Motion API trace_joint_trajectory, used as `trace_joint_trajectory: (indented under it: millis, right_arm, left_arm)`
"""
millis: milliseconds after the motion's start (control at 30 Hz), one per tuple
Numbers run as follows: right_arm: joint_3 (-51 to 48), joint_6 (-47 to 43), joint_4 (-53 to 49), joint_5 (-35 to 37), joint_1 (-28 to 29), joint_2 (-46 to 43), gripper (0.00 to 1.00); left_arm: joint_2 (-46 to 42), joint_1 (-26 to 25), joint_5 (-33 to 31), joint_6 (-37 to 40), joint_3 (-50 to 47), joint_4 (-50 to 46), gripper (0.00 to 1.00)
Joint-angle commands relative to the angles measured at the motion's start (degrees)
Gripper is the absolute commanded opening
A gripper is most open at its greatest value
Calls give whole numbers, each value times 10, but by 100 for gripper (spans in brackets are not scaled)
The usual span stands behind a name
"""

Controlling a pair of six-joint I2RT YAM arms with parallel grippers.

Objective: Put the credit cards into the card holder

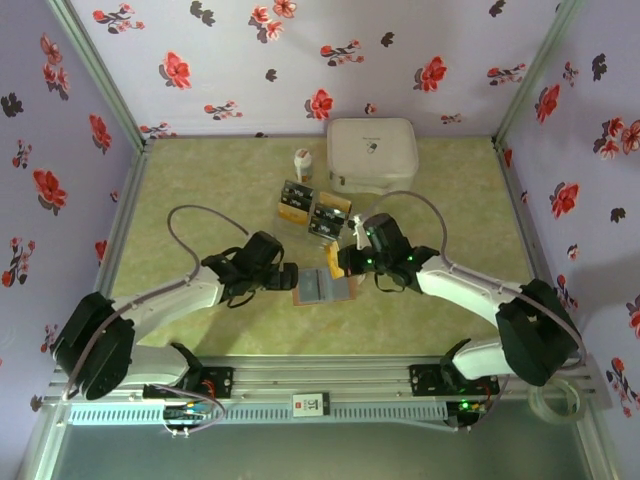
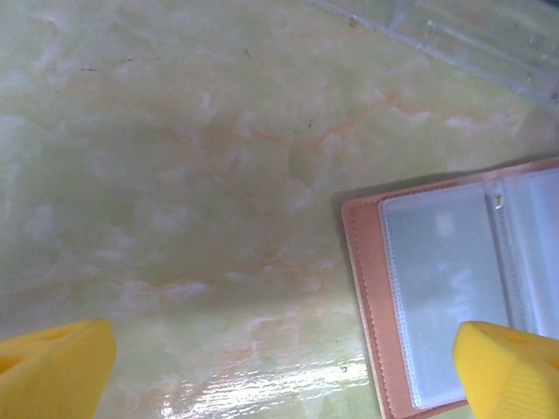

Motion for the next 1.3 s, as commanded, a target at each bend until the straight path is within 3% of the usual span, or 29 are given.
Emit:
trace_joint_trajectory:
  millis: [0, 333, 1267]
  right_arm:
    - [-54, 128, 157, -44, -17, -5, 0]
    - [-136, 195, 275, -56, -32, 6, 0]
    - [-161, 198, 303, -74, -36, 8, 0]
  left_arm:
    - [23, -21, -43, 18, 23, -22, 100]
    - [81, -67, -59, 6, 36, 0, 100]
    - [123, -80, -94, -11, 20, 9, 100]
